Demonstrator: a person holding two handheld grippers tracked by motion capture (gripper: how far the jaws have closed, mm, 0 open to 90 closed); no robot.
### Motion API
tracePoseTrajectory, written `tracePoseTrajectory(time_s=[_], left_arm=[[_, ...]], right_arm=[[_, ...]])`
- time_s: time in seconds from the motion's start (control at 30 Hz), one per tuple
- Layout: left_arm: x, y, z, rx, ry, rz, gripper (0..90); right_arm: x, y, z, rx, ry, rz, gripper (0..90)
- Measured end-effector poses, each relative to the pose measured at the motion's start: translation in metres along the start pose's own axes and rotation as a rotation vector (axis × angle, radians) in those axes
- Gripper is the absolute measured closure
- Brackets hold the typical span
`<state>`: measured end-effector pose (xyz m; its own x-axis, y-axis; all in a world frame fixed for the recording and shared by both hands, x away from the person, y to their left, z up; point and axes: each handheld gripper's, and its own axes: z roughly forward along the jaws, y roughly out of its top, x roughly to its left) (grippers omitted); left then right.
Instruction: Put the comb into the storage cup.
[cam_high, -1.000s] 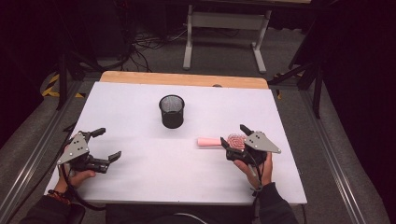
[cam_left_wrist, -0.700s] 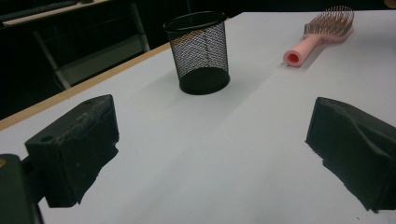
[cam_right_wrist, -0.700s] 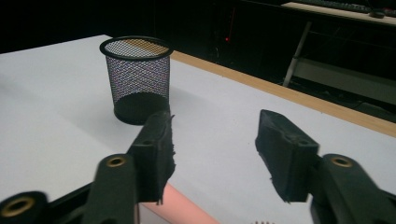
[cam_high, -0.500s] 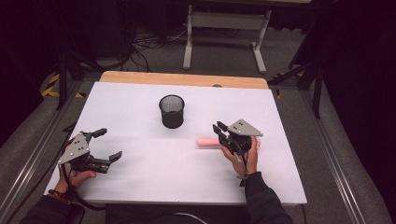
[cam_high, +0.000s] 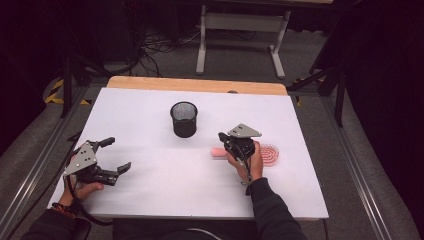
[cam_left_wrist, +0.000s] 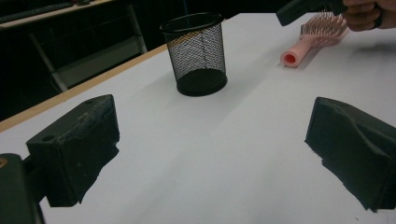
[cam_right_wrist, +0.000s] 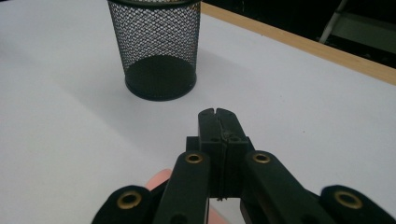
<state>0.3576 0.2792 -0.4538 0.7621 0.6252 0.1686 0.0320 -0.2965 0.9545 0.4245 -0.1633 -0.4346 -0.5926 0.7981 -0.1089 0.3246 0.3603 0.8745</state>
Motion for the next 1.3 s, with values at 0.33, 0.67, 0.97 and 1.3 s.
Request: tracePoseTrajectory(time_s=[0.33, 0.67, 0.97, 1.3], left_arm=[[0.001, -0.001, 0.001, 0.001, -0.012, 0.001, 3.7], [-0.001, -0.001, 0.002, 0.008, -0.022, 0.001, 3.7], [-0.001, -0.002, 0.004, 0.022, -0.023, 0.006, 3.8], [-0.002, -0.002, 0.004, 0.027, -0.026, -0.002, 4.0]], right_arm=[[0.009, -0.005, 0.019, 0.082, 0.0, -0.019, 90.0], [0.011, -0.012, 0.028, 0.15, 0.004, -0.005, 90.0], [0.013, -0.012, 0.027, 0.174, 0.031, -0.019, 90.0], [0.019, -0.014, 0.021, 0.203, 0.071, -0.059, 90.0]])
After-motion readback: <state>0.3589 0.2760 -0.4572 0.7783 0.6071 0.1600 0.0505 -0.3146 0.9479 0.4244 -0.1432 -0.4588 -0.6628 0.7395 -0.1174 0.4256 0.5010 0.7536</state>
